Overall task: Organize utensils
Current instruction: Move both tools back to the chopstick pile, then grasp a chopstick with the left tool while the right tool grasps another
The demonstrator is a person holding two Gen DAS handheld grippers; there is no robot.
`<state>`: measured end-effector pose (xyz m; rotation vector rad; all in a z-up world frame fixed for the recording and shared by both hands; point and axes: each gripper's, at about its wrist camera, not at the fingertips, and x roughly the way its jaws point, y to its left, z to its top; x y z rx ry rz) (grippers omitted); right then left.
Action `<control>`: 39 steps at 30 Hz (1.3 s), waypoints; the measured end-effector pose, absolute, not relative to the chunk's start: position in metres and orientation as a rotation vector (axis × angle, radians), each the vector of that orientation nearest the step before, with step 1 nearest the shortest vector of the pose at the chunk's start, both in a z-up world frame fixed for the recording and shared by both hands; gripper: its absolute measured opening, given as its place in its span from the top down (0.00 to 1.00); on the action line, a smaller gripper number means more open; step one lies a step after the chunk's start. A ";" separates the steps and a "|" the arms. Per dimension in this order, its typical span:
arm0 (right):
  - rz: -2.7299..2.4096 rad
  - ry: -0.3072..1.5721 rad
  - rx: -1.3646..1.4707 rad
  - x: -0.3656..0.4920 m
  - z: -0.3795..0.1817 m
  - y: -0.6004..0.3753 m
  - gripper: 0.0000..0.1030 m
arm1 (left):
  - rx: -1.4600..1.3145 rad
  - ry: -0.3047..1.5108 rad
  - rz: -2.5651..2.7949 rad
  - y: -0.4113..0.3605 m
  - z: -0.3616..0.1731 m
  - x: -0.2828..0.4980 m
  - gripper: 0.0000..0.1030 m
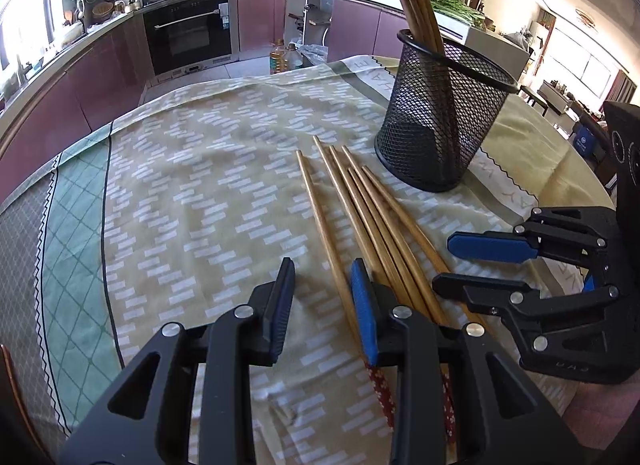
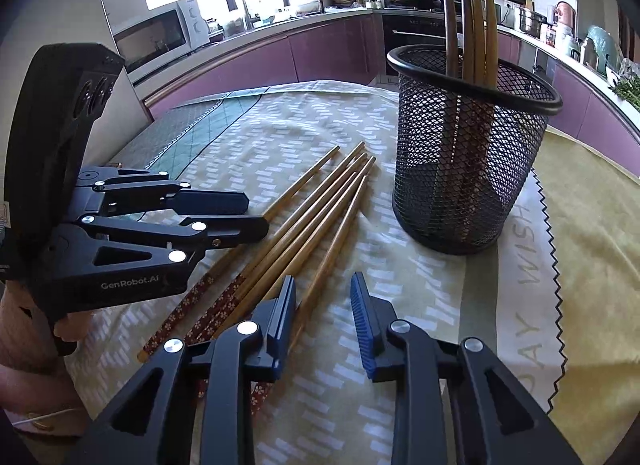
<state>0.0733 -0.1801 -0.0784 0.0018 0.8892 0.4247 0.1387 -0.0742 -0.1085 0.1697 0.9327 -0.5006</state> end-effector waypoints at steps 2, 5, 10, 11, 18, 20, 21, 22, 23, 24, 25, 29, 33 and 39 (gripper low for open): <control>0.424 0.892 0.011 0.075 -0.078 -0.181 0.76 | 0.172 0.932 -0.496 -0.076 -0.109 0.141 0.72; 0.422 0.896 0.030 0.078 -0.079 -0.184 0.82 | 0.180 0.928 -0.486 -0.079 -0.109 0.142 0.72; 0.435 0.902 0.078 0.079 -0.080 -0.191 0.89 | 0.157 0.920 -0.469 -0.079 -0.111 0.137 0.84; 0.437 0.902 0.087 0.079 -0.080 -0.193 0.90 | 0.152 0.918 -0.468 -0.079 -0.111 0.135 0.87; 0.456 0.897 0.179 0.076 -0.080 -0.207 0.92 | 0.092 0.922 -0.454 -0.072 -0.110 0.130 0.93; 0.467 0.890 0.197 0.074 -0.079 -0.210 0.94 | 0.076 0.919 -0.456 -0.069 -0.108 0.126 0.93; 0.475 0.883 0.199 0.072 -0.078 -0.211 0.94 | 0.071 0.917 -0.459 -0.068 -0.107 0.124 0.93; 0.480 0.879 0.200 0.072 -0.077 -0.211 0.94 | 0.069 0.917 -0.471 -0.067 -0.106 0.122 0.93; 0.487 0.874 0.203 0.071 -0.075 -0.211 0.94 | 0.070 0.918 -0.479 -0.068 -0.106 0.120 0.93; 0.496 0.870 0.203 0.071 -0.074 -0.211 0.94 | 0.073 0.919 -0.484 -0.068 -0.105 0.118 0.93; 0.502 0.870 0.198 0.070 -0.074 -0.210 0.94 | 0.078 0.920 -0.494 -0.068 -0.105 0.116 0.93; 0.511 0.883 0.176 0.071 -0.075 -0.203 0.94 | 0.090 0.938 -0.525 -0.071 -0.106 0.111 0.93; 0.506 0.901 0.150 0.074 -0.077 -0.196 0.93 | 0.117 0.944 -0.535 -0.073 -0.107 0.111 0.92; 0.504 0.916 0.134 0.079 -0.078 -0.192 0.92 | 0.136 0.969 -0.557 -0.076 -0.110 0.122 0.90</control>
